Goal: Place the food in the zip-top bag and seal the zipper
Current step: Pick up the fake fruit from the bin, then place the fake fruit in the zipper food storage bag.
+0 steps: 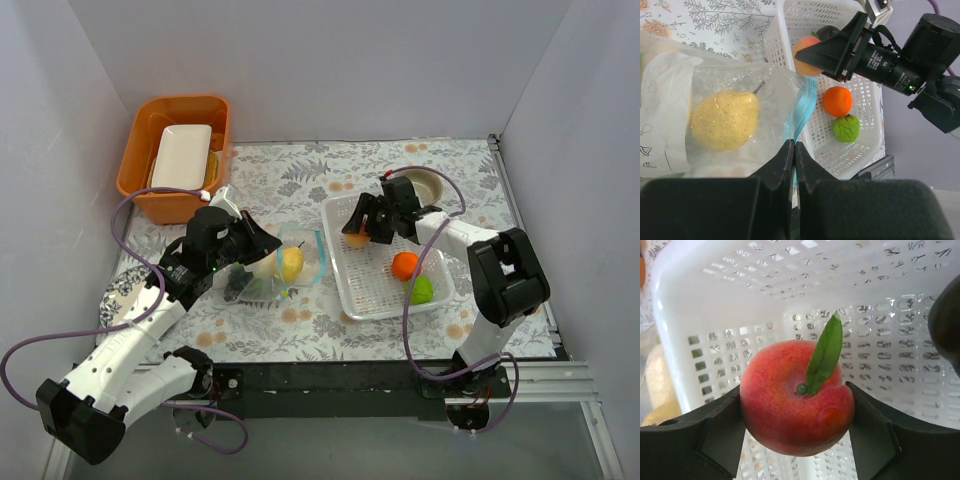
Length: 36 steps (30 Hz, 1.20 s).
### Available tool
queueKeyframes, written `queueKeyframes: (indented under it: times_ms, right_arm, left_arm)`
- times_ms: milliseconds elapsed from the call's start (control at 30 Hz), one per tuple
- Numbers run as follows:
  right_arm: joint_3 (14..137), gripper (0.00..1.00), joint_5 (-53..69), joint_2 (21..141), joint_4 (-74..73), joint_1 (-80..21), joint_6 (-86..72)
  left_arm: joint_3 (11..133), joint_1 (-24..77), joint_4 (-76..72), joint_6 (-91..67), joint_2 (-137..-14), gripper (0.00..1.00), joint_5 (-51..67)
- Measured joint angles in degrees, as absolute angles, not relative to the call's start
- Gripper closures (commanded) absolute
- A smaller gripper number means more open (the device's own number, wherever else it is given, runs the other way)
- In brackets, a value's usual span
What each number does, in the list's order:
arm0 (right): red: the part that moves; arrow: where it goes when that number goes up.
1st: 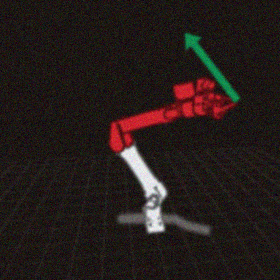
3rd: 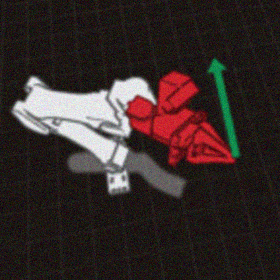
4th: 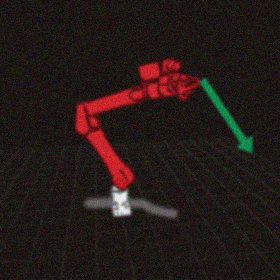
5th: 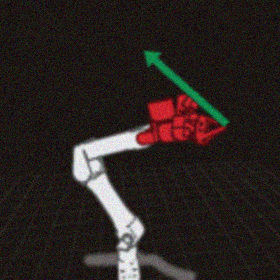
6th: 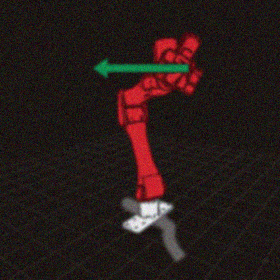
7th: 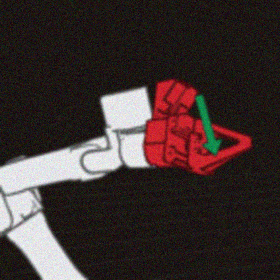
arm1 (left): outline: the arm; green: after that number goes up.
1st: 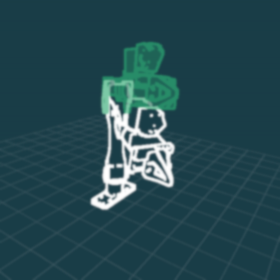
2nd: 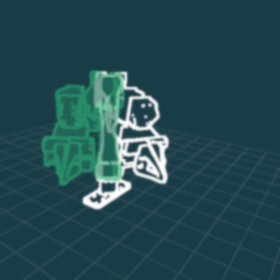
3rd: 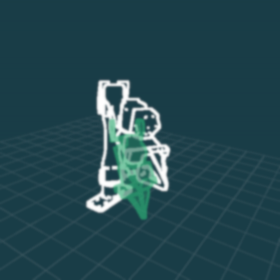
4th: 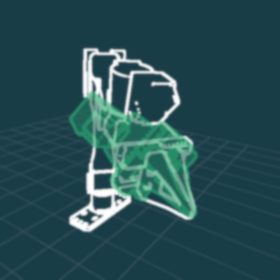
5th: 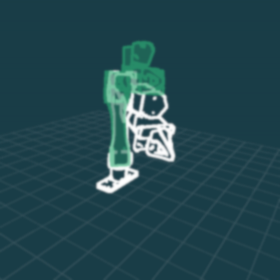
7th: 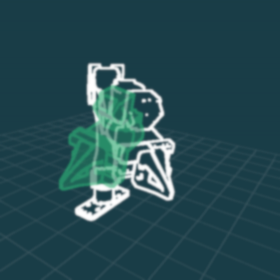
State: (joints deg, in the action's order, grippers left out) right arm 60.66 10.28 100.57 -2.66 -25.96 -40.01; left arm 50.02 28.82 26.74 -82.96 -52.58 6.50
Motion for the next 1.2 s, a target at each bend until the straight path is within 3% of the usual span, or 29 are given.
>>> queueKeyframes:
  times_ms: [467, 700, 1200]
  right_arm:
    - [53.95, 0.49, 14.35, 84.84, -12.38, -26.83, -29.74]
    - [51.64, 0.51, 17.96, 76.4, -10.76, -32.56, -31.46]
    - [54.83, 0.51, 19.73, 78.39, -7.18, -41.76, -33.19]
  left_arm:
    - [49.52, 28.82, 26.7, -82.94, -53.06, 1.0, 6.9]
    - [49.45, 28.82, 26.55, -82.94, -53.52, 1.0, 7.11]
    - [49.45, 28.82, 25.39, -82.87, -55.7, 1.0, 9.08]
